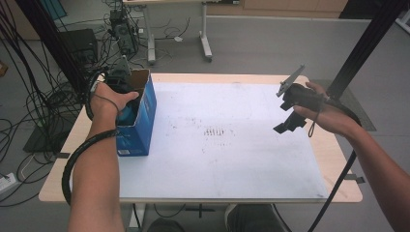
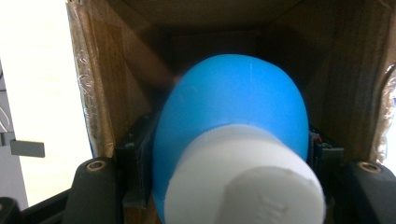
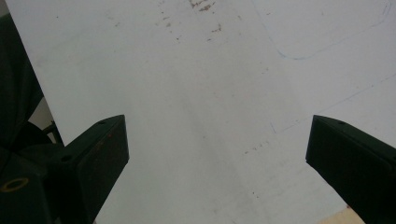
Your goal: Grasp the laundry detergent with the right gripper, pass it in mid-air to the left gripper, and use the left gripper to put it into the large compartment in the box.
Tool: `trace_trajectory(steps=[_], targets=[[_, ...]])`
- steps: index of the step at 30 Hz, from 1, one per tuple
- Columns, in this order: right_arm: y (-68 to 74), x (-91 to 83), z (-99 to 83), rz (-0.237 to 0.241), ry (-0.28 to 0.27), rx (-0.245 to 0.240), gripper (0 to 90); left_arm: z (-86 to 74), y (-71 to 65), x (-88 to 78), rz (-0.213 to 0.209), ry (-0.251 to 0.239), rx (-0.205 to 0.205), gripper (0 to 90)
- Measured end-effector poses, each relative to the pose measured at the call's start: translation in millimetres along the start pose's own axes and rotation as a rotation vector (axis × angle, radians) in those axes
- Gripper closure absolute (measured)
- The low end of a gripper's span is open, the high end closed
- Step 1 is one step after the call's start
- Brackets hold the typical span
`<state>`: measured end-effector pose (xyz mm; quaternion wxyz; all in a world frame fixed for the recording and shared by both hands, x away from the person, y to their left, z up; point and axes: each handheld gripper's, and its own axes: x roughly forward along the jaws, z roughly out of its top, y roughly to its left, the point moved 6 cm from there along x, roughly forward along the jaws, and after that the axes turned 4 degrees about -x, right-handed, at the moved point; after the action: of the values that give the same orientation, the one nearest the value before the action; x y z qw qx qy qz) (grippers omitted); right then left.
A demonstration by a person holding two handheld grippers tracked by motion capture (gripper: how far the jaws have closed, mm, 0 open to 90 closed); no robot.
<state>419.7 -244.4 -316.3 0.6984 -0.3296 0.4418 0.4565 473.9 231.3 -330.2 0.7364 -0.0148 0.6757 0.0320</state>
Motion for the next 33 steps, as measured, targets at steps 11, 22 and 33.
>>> trace_trajectory(steps=[11,22,33], targets=[[1.0,0.4,0.4,0.002,0.0,-0.004,5.8,-0.3,-0.3,0.0,0.001,-0.002,-0.001,35.1],[0.7,-1.9,0.2,-0.002,0.0,-0.002,5.8,-0.2,-0.6,0.1,0.001,0.0,0.0,35.1],[0.7,-3.5,1.0,-0.005,-0.001,-0.007,5.8,-1.9,-1.0,-1.2,-0.012,-0.001,-0.002,32.5]])
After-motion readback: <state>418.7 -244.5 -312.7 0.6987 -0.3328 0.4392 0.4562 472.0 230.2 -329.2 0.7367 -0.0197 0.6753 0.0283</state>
